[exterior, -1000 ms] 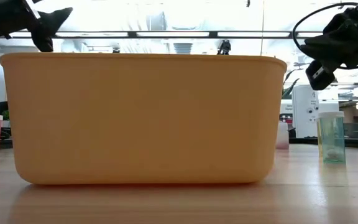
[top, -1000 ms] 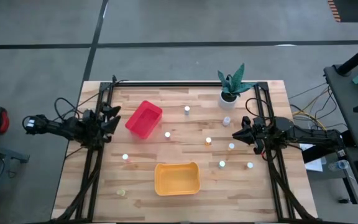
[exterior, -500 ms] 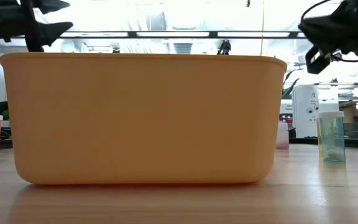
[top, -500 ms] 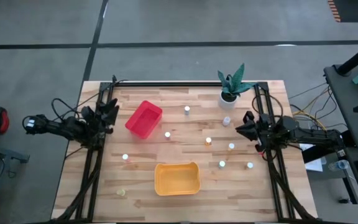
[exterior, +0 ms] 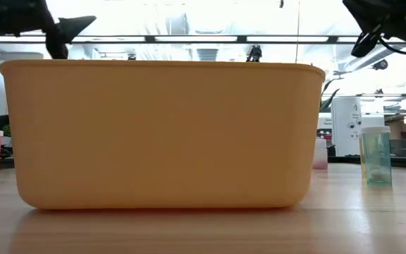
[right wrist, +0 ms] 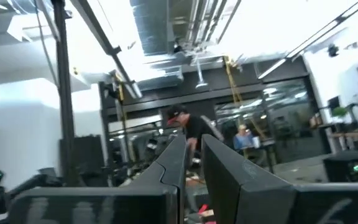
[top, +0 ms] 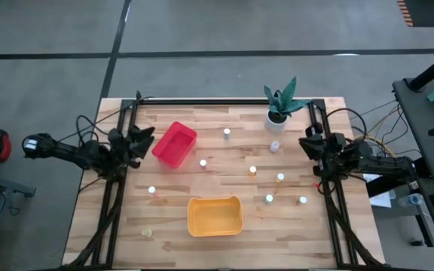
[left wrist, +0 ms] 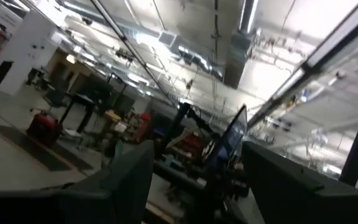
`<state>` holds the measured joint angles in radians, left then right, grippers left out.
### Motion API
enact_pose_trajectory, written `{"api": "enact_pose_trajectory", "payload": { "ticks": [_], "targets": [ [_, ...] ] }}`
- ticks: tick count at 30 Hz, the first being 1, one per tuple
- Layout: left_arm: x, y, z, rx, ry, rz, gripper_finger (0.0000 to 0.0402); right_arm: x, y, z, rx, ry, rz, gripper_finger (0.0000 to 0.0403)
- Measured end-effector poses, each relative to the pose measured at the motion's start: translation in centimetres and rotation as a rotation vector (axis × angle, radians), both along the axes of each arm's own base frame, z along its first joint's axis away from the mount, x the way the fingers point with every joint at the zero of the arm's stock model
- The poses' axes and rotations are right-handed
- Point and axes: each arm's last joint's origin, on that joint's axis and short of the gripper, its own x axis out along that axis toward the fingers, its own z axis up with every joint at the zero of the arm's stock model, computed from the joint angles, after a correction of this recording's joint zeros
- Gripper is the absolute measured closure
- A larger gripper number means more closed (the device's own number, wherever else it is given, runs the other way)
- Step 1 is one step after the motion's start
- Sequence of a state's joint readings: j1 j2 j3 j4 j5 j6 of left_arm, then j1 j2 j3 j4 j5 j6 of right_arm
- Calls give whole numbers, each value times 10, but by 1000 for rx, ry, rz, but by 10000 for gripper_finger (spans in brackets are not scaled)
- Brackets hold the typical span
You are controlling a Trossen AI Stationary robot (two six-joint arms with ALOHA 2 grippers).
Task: Pick and place medicine bottles into bin by pill shape (circle, oval)
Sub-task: Put the pink capsule bottle into the red bin
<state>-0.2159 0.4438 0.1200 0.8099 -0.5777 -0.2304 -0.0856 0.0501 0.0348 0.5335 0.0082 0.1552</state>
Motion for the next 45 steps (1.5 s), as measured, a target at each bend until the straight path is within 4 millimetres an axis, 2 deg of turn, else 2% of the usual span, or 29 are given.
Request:
{"api": "enact_pose_trajectory", "payload": {
  "ticks": [6, 15, 18, 26, 34, 39, 45],
  "targets": [
    [23, -5, 21, -39, 110, -37, 173, -2, 0, 13, -73, -15, -45, 360],
    [70, -17, 46, -58, 560, -76, 173, 2, -1, 25, -159, 17, -115, 360],
    [85, -20, 61, -60, 640, -96, 173, 5, -1, 26, -180, 37, -126, 360],
    [132, -33, 73, -28, 909, -196, 173, 9, -1, 33, -198, 56, -135, 360],
    [182, -34, 64, -51, 1205, -291, 173, 11, -2, 32, -200, 71, -134, 360],
    [204, -25, 45, -29, 1418, -291, 173, 11, -2, 32, -200, 72, -134, 360],
    [220, -4, 19, -9, 1615, -317, 173, 13, -2, 31, -200, 85, -132, 360]
  ]
}}
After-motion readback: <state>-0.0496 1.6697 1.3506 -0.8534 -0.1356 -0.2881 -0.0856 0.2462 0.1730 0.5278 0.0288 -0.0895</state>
